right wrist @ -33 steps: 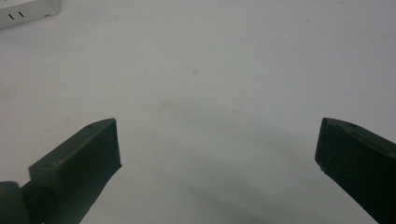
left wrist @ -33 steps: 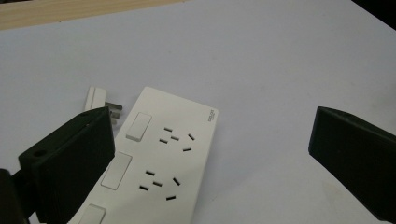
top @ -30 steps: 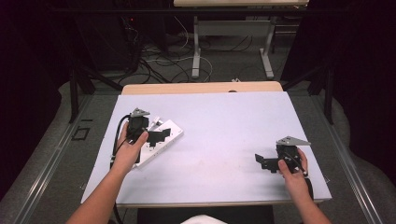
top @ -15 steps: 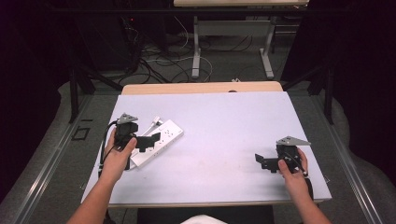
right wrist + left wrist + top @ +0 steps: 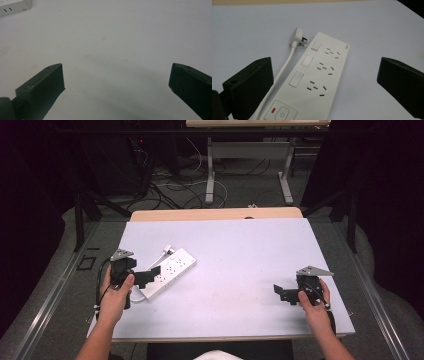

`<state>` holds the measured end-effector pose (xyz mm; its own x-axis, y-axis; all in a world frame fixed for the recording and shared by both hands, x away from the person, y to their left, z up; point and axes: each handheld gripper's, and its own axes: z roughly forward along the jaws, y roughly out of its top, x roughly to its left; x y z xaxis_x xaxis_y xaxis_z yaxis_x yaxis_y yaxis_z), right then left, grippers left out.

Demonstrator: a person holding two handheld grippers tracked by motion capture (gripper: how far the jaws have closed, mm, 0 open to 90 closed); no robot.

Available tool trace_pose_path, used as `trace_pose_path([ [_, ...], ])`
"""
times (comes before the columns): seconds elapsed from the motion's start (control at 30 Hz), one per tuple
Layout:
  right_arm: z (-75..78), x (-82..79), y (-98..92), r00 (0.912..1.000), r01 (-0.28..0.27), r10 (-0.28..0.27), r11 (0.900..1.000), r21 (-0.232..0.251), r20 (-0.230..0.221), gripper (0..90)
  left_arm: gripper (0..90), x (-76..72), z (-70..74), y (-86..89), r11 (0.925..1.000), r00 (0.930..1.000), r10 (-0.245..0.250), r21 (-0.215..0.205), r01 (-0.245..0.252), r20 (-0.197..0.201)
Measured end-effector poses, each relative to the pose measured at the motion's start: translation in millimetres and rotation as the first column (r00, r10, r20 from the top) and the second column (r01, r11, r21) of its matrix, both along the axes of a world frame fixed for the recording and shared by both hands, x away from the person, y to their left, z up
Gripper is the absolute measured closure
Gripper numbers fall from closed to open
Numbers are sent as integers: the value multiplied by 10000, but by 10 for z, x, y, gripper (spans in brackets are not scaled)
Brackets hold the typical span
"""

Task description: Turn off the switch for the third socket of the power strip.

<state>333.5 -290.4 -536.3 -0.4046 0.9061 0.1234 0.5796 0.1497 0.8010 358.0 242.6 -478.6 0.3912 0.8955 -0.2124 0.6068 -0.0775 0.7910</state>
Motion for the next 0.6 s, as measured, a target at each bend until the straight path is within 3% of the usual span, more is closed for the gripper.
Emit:
trace_pose_path([
  [0.6,-1,5,-19,10000,41,-41,10000,-69,75,0,12,-100,-211,263,9975,9978,659,-267,-662,-112],
])
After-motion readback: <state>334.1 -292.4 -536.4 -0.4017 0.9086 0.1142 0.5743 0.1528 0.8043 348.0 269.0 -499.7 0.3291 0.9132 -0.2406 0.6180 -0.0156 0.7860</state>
